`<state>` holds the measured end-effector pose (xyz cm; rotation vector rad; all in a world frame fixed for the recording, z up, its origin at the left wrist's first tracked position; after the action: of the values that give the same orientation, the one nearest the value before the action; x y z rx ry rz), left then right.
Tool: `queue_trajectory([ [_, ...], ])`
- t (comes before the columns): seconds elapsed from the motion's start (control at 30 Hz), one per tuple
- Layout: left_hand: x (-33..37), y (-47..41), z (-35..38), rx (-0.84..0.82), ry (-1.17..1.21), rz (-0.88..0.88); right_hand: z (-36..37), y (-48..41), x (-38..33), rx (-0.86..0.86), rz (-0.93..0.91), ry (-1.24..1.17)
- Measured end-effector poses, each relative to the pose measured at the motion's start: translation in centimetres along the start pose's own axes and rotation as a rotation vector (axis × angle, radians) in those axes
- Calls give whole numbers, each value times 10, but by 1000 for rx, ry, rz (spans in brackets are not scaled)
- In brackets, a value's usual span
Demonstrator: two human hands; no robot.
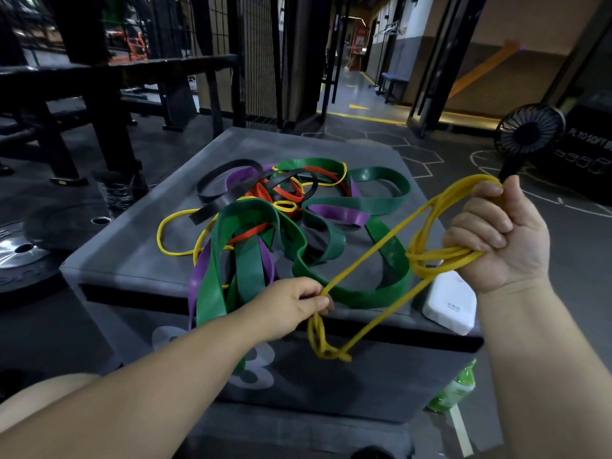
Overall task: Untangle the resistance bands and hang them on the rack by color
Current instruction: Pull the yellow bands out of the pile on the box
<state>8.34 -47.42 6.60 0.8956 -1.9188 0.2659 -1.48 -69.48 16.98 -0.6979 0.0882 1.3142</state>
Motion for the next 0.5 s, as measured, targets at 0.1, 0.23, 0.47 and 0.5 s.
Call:
queue_trajectory([
  [0.1,-5,-2,0,-38,90,-60,-1,0,-2,9,-35,-41],
  [0.23,-7,-5,2,-59,346,-194,-3,1,-3,31,-75,-82],
  [0.47,2,0,1,64,-87,-65,-4,-2,4,128,-193,-70],
  [0.5,4,1,4,72,-179,-21,-4,-2,4,185,-234,-40],
])
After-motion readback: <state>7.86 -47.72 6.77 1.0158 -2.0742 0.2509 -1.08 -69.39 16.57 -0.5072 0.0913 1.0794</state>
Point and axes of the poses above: each hand's wrist, its own y-axis away from the middle knuckle, its own z-axis out of the palm, x = y × z, the point moved 4 cm from there along -y, towards the middle knuckle, and after that the axes turned 9 degrees about -z, right-handed, at the moved point
